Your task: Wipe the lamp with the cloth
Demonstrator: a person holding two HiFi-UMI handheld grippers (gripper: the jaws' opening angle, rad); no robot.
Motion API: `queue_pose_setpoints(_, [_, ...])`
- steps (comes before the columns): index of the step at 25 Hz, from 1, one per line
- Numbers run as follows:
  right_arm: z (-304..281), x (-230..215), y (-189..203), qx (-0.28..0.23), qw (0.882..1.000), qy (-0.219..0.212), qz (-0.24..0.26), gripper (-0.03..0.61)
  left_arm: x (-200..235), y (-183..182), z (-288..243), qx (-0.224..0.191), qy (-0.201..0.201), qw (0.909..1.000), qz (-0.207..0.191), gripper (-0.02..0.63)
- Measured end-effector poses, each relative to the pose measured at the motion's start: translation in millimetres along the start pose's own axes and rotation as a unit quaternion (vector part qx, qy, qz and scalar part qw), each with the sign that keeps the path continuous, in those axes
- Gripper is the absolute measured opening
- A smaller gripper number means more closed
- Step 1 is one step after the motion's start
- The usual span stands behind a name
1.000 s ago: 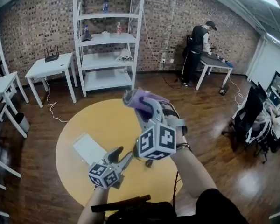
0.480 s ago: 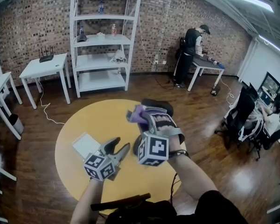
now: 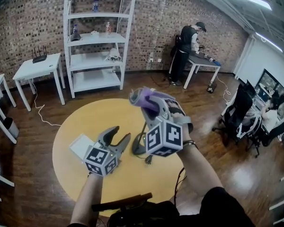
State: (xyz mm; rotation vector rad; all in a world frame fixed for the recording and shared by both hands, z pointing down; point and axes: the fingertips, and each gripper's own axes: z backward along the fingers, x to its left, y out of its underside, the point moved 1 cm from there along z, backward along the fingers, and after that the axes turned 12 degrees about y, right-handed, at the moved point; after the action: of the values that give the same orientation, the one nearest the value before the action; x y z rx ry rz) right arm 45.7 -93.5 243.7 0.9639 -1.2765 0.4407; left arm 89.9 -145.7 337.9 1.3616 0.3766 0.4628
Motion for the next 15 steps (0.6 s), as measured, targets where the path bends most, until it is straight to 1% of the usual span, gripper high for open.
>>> queue_pose_setpoints(2, [-12.9,-0.1,4.9,0.018,1.0,-0.015,0.006,0.103,-3.1,1.1,-3.2,0.003,0.002,1.0,0.0,0.213])
queue_pose_setpoints(4, [-16.4,8.2,8.0,0.027,0.999,-0.031,-0.006,0.103,-7.6,4.1,-4.7,0.005,0.004,1.0,0.004,0.213])
queue_pose_setpoints(7, [-8.8,22.8,7.3,0.017,0.998,-0.034,-0.041,0.103,-13.5,11.0,-5.2,0.013,0.012,0.9998,0.004,0.213])
queue_pose_setpoints(8, [-5.3,27.8,7.8,0.009,0.998,-0.03,-0.045,0.103,-15.0,14.2,-5.0,0.018,0.013,0.9997,0.004,0.213])
queue_pose_setpoints(9, [-1.8,33.0,8.8,0.0,0.999,-0.026,-0.041,0.103,-16.2,16.9,-4.8,0.022,0.014,0.9996,0.005,0.213])
queue_pose_setpoints(11, [3.6,45.3,11.7,-0.021,0.999,-0.022,-0.019,0.103,-16.1,19.7,-4.4,0.027,0.012,0.9995,0.008,0.213])
queue_pose_setpoints(13, [6.3,59.0,15.8,-0.027,0.999,-0.032,-0.003,0.103,-13.6,18.9,-4.3,0.027,0.009,0.9995,0.012,0.213])
queue_pose_setpoints(15, [8.9,68.6,23.4,-0.023,0.999,-0.046,-0.011,0.103,-13.6,14.1,-5.5,0.024,0.007,0.9996,0.013,0.213])
